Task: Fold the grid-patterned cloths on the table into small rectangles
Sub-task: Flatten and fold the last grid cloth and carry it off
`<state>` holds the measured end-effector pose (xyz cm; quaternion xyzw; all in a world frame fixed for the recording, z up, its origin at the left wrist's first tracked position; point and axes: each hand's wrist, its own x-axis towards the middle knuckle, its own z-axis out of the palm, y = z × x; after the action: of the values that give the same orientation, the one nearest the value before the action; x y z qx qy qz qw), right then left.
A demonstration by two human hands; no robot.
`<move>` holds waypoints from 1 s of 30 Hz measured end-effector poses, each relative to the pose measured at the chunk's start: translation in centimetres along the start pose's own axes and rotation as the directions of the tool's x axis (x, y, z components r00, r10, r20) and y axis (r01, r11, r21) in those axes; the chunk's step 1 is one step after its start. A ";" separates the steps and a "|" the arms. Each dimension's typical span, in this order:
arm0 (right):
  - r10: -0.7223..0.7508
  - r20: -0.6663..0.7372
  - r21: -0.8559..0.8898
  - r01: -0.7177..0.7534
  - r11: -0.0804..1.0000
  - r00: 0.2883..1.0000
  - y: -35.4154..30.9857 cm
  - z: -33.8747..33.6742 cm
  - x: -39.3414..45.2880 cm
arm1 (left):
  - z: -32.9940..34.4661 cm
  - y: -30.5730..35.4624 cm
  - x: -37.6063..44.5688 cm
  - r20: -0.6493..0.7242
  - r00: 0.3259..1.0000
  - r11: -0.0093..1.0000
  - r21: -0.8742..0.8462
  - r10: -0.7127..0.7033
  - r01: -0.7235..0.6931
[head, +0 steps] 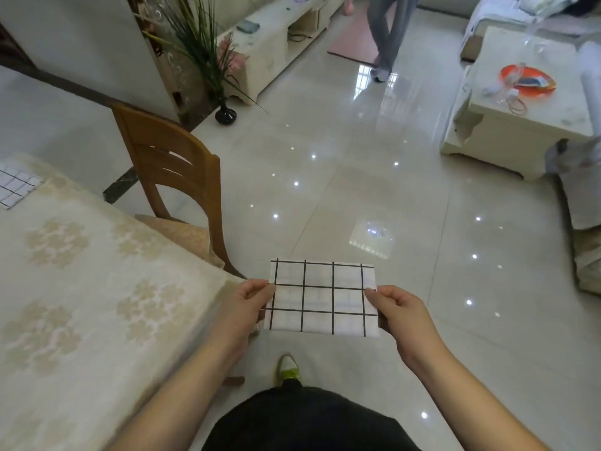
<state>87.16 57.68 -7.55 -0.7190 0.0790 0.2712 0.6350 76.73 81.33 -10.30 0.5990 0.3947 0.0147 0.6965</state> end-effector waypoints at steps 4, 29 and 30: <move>-0.009 0.004 -0.011 0.009 1.000 1.000 -3.8 2.2 4.3 | -0.2 3.2 3.8 -0.028 1.000 1.000 -0.023 -0.003 0.002; 0.033 0.269 -0.084 -0.011 0.996 0.963 -21.4 7.0 36.1 | 6.1 20.1 27.5 -0.293 0.956 0.999 -0.046 -0.024 0.011; 0.035 0.279 -0.089 -0.011 0.996 0.960 -22.2 7.1 37.3 | 6.5 21.0 28.3 -0.301 0.953 0.998 -0.062 -0.020 0.002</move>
<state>126.68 77.07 -6.83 -0.6993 -0.0151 0.3806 0.6049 109.39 95.85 -7.74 0.5659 0.4990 0.1141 0.6463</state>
